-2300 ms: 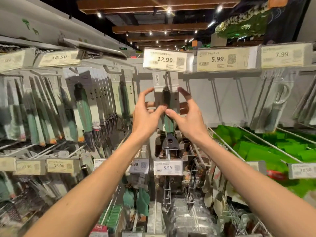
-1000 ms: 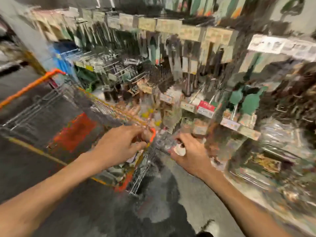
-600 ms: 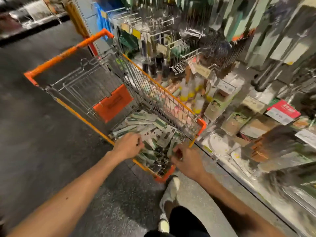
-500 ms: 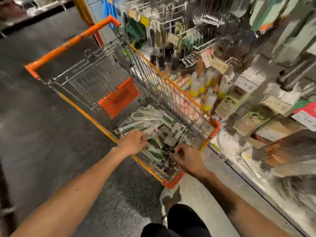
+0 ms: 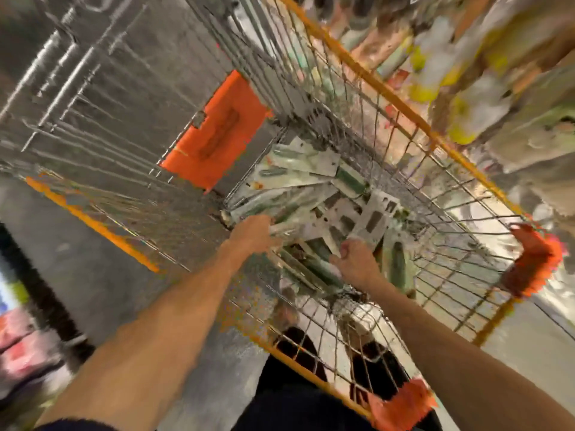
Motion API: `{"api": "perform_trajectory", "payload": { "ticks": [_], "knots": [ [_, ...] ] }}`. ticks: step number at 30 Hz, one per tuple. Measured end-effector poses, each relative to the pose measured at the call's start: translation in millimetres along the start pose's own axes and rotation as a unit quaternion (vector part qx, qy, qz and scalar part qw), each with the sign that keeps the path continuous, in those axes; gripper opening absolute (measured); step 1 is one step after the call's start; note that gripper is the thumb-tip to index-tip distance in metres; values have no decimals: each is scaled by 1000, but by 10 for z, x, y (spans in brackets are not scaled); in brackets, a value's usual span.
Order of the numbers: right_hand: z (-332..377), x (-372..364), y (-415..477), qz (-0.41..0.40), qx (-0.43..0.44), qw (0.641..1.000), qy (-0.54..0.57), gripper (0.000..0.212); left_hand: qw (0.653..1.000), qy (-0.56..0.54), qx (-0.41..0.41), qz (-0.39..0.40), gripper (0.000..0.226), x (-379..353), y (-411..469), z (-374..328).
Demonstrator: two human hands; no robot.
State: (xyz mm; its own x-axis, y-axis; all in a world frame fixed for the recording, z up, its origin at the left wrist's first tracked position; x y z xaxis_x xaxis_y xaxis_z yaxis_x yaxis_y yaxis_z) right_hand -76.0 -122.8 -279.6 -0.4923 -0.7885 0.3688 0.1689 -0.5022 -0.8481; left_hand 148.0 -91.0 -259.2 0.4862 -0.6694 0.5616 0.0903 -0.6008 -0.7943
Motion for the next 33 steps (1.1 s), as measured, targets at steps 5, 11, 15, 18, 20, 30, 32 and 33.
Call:
{"api": "perform_trajectory", "payload": {
  "ticks": [5, 11, 15, 18, 20, 30, 32, 33],
  "knots": [
    [-84, -113, 498, -61, -99, 993, 36, 57, 996, -51, -12, 67, 101, -197, 758, 175],
    [-244, -48, 616, -247, -220, 943, 37, 74, 989, -121, -27, 83, 138, -540, 1207, 178],
    [-376, -2, 724, -248, -268, 924, 118, 87, 989, -139, -34, 23, 120, -575, 1353, 171],
    [-357, 7, 791, -243, -268, 926, 110, 91, 995, -80, -61, 28, 120, -586, 1382, 124],
    [-348, -31, 817, -232, -273, 925, 123, 89, 995, -66, -61, 33, 126, -583, 1379, 107],
    [-383, -138, 805, -117, -226, 913, 320, 22, 993, -108, -15, 38, 134, -653, 1416, 107],
    [-350, -194, 803, -71, -219, 895, 382, 21, 989, -139, -34, 47, 132, -665, 1402, 94],
    [-325, -211, 801, -58, -216, 885, 407, 23, 985, -159, -40, 53, 130, -665, 1385, 93]
  ]
}}
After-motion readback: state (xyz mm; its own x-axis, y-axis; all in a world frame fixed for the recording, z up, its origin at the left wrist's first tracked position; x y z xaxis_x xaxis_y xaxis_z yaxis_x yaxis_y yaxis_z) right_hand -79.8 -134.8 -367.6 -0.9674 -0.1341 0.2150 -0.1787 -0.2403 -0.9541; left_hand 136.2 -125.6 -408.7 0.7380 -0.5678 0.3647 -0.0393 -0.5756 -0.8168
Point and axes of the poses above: each hand's wrist, its own y-axis towards the middle knuckle, its own x-axis out of the back of the hand, z = x × y, the point moved 6 cm from there along y, towards the middle knuckle, and after that the axes turned 8 degrees about -x, right-handed, at the moved point
